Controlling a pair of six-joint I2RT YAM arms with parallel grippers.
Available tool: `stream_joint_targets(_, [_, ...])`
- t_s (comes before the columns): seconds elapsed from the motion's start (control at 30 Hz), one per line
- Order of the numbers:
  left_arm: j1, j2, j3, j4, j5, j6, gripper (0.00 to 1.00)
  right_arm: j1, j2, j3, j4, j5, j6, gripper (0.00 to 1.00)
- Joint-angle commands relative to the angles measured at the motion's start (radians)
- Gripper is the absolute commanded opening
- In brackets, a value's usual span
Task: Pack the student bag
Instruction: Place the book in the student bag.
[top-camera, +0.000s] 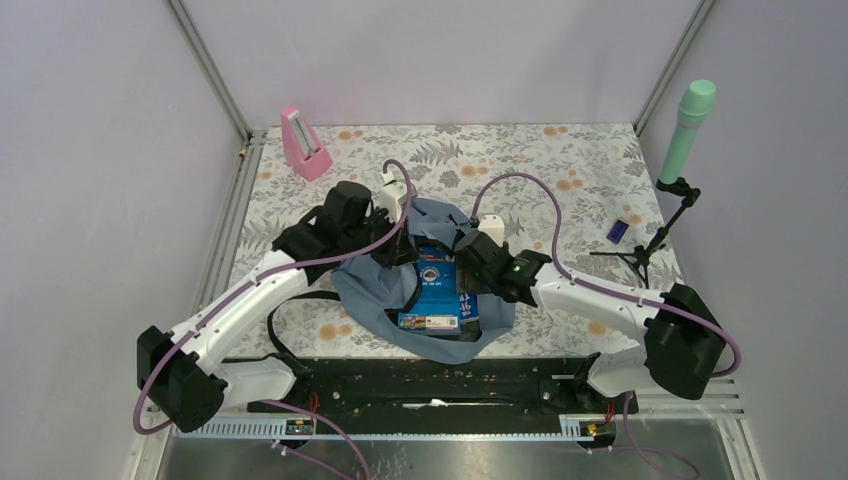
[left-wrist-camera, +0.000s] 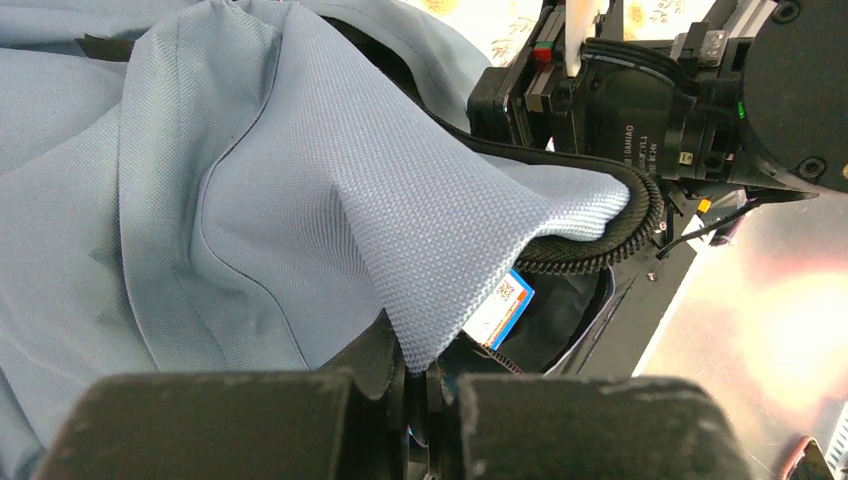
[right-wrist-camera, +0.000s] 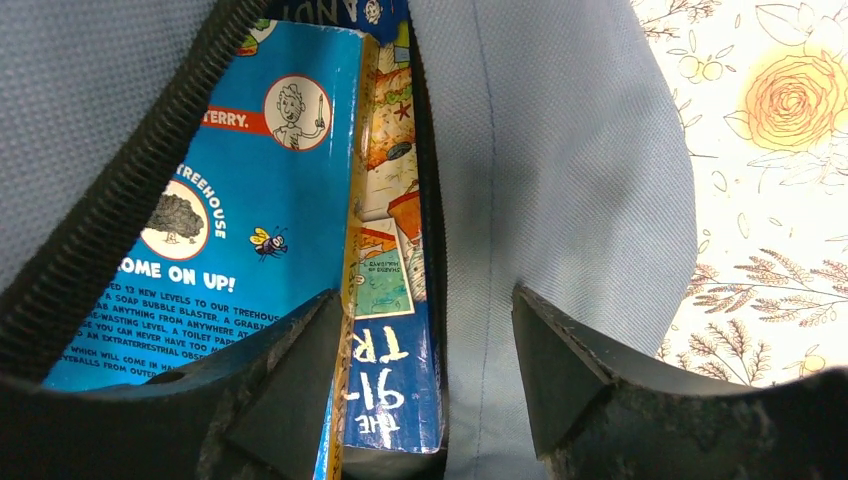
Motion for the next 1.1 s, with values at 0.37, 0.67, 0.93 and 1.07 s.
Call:
stream_joint_targets(0.37, [-0.002, -0.065, 0.007, 0.095, -0.003, 0.001, 0.00, 0.004, -0.032, -0.021, -0.067, 0.218, 0.008, 0.58])
stream_joint_targets(0.67, [-0.001, -0.067, 0.007, 0.095, -0.005, 0.001, 0.00, 0.013, 0.063, -0.011, -0.054, 0.146, 0.020, 0.61])
stream_joint_targets(0.93, [-0.001, -0.077, 0.009, 0.100, -0.036, -0.002, 0.00, 0.022, 0.064, 0.056, -0.199, 0.186, -0.004, 0.23])
stream_joint_targets(1.07, [0.014, -0.052, 0.092, 0.084, -0.063, -0.029, 0.00, 0.021, -0.010, 0.203, -0.294, 0.186, -0.099, 0.00])
